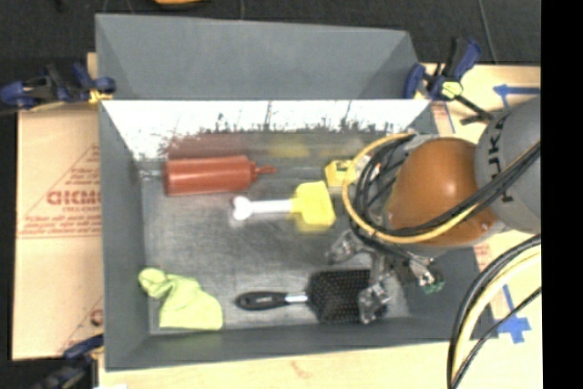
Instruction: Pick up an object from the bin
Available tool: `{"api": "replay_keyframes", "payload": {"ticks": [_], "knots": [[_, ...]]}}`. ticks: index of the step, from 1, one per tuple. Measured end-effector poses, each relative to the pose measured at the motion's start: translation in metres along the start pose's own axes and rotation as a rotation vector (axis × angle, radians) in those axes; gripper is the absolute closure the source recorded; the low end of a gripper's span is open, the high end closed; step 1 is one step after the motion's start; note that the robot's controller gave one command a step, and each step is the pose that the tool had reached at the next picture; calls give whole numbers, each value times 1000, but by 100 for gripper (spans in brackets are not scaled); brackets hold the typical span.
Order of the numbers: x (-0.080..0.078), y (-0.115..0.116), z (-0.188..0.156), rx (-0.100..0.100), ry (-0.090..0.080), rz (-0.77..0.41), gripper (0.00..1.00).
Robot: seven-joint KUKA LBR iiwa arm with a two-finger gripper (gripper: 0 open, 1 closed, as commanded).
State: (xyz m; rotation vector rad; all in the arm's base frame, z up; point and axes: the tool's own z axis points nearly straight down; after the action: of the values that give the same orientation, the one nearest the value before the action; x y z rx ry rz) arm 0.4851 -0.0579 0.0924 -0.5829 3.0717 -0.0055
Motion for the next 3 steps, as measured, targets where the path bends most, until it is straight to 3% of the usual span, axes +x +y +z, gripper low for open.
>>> {"api": "replay_keyframes", "payload": {"ticks": [1, 2, 3], "knots": [[-2, 5, 14, 5, -23, -238, 100], [-2, 5, 14, 5, -23, -238, 100], [-2, 0, -37, -9, 13, -235, 100]]}}
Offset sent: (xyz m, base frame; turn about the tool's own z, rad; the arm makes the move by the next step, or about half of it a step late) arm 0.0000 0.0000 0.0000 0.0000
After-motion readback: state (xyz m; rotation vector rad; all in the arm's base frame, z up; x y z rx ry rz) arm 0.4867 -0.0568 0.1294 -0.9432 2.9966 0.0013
